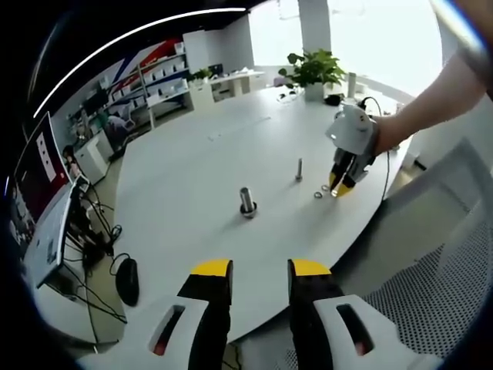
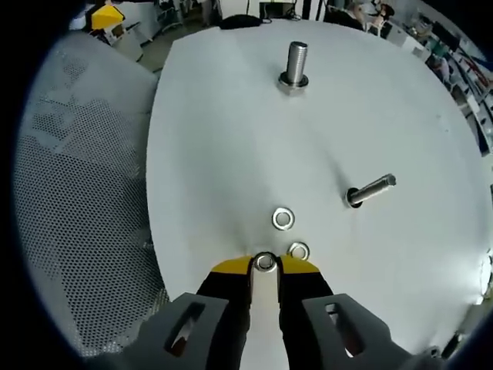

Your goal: Place the washer onto the threaded stud by aligning its center hole with the stud, sliding it down to the base, and recovering from edge contact or off-axis alignment until the washer reaches the visible bottom stop.

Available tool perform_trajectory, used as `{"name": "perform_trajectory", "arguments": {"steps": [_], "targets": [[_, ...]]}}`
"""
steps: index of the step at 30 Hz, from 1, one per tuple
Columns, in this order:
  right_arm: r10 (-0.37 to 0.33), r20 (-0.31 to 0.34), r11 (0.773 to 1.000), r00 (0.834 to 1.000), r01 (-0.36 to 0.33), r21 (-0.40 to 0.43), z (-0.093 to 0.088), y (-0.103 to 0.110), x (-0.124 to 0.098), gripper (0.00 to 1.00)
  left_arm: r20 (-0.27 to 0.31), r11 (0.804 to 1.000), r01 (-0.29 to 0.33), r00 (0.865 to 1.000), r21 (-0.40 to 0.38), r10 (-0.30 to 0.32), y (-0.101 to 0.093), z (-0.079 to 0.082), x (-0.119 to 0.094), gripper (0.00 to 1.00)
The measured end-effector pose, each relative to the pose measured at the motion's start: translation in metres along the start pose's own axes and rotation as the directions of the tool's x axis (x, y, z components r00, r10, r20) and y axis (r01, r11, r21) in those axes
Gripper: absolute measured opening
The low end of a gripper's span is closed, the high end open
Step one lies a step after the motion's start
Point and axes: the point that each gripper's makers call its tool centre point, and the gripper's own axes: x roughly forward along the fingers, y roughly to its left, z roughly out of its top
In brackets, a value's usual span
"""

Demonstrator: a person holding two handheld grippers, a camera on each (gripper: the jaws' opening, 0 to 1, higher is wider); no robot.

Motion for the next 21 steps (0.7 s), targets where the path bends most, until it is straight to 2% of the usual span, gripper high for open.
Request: {"name": "perform_trajectory", "arguments": {"steps": [8,18,21], "targets": [[-0.027,0.036,0.999,0.999,0.026,0.026,0.012,-0.012,-0.013,0.13,-0.001,1.0,0.002,1.0,0.003,-0.002,-0.001,0.0,0.0,0.26],[-0.085,0.086,0.995,0.993,0.081,0.058,0.027,-0.045,-0.037,0.13,0.004,1.0,0.0,1.0,0.005,0.0,0.0,0.001,0.0,0.26],[-0.09,0.103,0.994,0.991,0.084,0.063,0.033,-0.048,-0.039,0.13,0.004,1.0,-0.003,1.0,0.004,0.003,0.0,0.0,0.0,0.26]]}}
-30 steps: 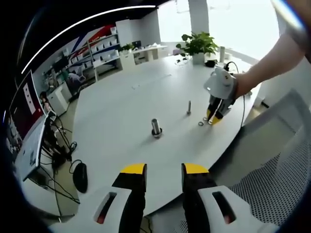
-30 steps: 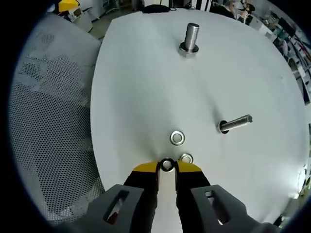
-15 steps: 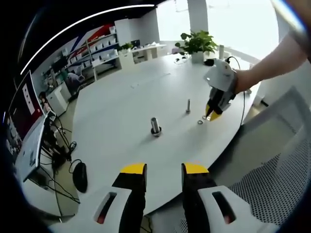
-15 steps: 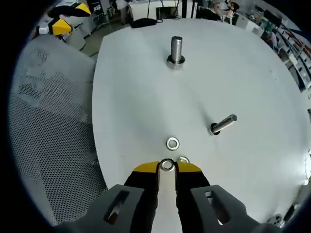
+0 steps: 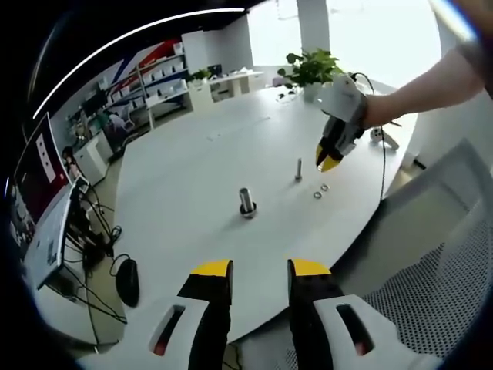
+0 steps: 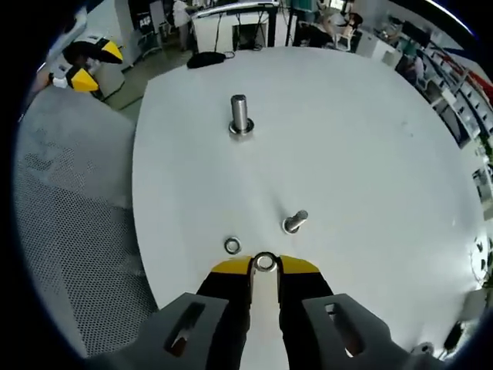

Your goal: Place the washer onto the threaded stud by aligning its center hole with the stud, sliding it down to the base, and recovering from edge contact or off-axis alignment until the washer reaches the visible bottom stop.

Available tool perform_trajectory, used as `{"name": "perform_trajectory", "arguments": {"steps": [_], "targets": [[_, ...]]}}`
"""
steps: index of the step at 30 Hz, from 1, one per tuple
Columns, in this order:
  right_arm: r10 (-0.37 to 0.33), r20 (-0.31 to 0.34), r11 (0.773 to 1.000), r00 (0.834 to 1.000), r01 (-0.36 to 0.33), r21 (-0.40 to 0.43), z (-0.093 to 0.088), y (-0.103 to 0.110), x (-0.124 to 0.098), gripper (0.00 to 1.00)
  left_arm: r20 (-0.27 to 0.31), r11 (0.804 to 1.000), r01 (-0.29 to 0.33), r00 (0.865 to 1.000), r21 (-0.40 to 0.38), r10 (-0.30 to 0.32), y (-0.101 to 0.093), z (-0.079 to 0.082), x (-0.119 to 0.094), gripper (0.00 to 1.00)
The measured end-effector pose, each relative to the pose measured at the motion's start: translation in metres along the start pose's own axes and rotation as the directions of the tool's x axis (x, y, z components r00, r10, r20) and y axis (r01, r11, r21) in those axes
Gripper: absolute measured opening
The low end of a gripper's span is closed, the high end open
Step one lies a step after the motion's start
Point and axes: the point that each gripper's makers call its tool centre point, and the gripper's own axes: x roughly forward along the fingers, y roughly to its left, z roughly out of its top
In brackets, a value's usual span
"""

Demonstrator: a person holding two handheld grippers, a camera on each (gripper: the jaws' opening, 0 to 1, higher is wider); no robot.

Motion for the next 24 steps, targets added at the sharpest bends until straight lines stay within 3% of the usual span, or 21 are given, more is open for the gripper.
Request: {"name": "perform_trajectory", "arguments": {"steps": [9,14,24], "targets": [[-0.017,0.032,0.999,0.999,0.019,-0.037,0.018,-0.002,-0.003,0.14,0.002,1.0,-0.007,1.0,0.001,0.007,0.001,0.0,0.0,0.26],[-0.042,0.058,0.998,0.997,0.045,-0.046,0.027,-0.014,-0.007,0.14,0.002,1.0,-0.008,1.0,0.002,0.008,0.002,0.0,-0.001,0.26],[-0.064,0.058,0.993,0.996,0.069,-0.091,0.031,-0.024,0.0,0.14,-0.001,1.0,-0.007,1.0,-0.002,0.007,0.001,0.0,-0.001,0.26]]}}
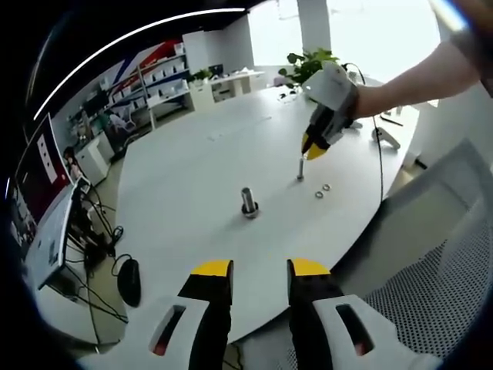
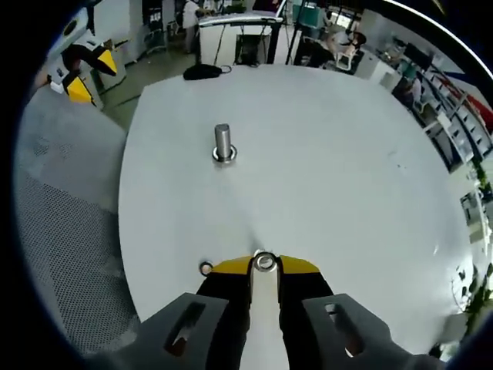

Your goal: Place the washer onto the threaded stud by aligning its center hole with the stud, sliding it down to the base, and recovering from edge contact or off-axis alignment until the washer reaches the visible bottom stop.

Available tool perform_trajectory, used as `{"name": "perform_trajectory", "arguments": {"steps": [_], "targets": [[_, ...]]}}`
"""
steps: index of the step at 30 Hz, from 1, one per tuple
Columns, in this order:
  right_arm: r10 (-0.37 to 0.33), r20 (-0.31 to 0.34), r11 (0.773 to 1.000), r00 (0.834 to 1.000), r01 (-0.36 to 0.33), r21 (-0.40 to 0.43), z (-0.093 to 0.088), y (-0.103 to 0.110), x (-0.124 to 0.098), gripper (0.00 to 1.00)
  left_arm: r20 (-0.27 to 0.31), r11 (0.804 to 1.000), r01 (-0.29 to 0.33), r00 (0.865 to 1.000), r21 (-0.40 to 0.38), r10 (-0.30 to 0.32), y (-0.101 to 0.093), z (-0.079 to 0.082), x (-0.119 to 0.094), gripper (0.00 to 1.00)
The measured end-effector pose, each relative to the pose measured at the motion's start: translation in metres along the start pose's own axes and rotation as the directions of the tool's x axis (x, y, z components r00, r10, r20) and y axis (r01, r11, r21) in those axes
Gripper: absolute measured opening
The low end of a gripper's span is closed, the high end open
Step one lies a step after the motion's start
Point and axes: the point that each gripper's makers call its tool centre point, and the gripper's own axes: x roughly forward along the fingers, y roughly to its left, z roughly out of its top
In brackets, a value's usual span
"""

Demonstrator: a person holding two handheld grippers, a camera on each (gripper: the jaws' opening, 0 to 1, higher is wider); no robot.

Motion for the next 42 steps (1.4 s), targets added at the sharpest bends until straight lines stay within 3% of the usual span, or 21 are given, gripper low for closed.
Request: {"name": "perform_trajectory", "arguments": {"steps": [21,35,42], "targets": [[0.023,-0.021,1.0,1.0,-0.023,-0.002,-0.001,-0.004,0.011,0.14,-0.009,1.0,0.008,1.0,0.004,-0.008,-0.001,-0.001,0.002,0.26],[0.049,-0.058,0.999,0.997,-0.05,-0.013,-0.007,-0.004,0.03,0.14,-0.018,1.0,0.013,1.0,0.002,-0.013,-0.002,-0.003,0.002,0.26],[0.064,-0.079,0.998,0.995,-0.063,0.024,-0.013,-0.005,0.042,0.14,-0.019,1.0,0.016,1.0,-0.003,-0.016,-0.002,-0.004,0.003,0.26]]}}
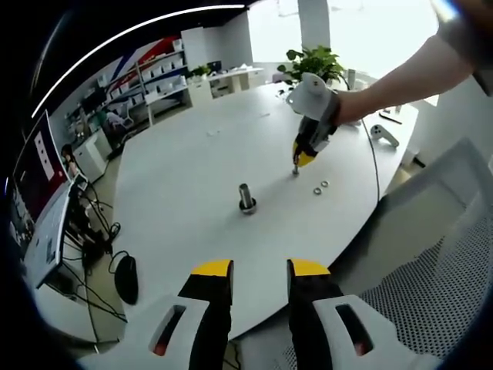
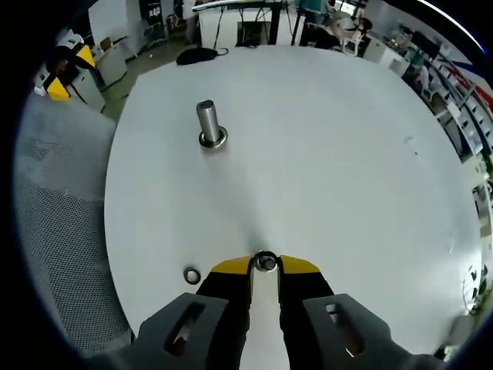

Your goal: Place the washer onto the threaded stud by aligning its center hole with the stud, sliding it down to the base, and recovering from edge contact or off-axis alignment until the washer reaches the visible bottom stop.

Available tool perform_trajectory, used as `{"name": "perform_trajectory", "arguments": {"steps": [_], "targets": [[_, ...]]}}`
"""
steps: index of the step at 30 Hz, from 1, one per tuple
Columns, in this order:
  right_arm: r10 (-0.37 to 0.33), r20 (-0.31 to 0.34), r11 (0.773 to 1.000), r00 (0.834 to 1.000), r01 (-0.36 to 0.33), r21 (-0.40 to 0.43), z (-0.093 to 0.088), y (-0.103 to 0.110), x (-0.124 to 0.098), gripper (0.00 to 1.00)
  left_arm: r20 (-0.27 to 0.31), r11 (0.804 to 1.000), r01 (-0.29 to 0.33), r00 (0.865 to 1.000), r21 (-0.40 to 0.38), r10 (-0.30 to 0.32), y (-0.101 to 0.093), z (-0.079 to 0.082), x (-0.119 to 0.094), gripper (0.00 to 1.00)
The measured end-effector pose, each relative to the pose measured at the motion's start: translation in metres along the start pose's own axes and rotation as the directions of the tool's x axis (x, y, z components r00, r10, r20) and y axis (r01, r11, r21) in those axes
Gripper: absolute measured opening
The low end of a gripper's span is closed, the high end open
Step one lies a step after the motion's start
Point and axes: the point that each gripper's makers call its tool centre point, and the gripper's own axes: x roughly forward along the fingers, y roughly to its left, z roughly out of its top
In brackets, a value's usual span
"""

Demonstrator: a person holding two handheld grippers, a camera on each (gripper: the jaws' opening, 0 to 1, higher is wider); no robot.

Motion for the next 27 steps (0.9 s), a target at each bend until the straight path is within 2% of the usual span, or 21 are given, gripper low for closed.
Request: {"name": "perform_trajectory", "arguments": {"steps": [14,27], "targets": [[0.032,-0.018,0.998,0.999,-0.031,0.048,-0.012,0.003,0.015,0.14,-0.016,1.0,0.007,1.0,-0.005,-0.007,0.0,-0.003,0.002,0.26],[0.023,0.001,0.996,1.0,-0.023,0.086,-0.015,0.001,0.011,0.16,-0.026,1.0,0.002,1.0,-0.001,-0.002,0.0,-0.005,0.002,0.26]]}}
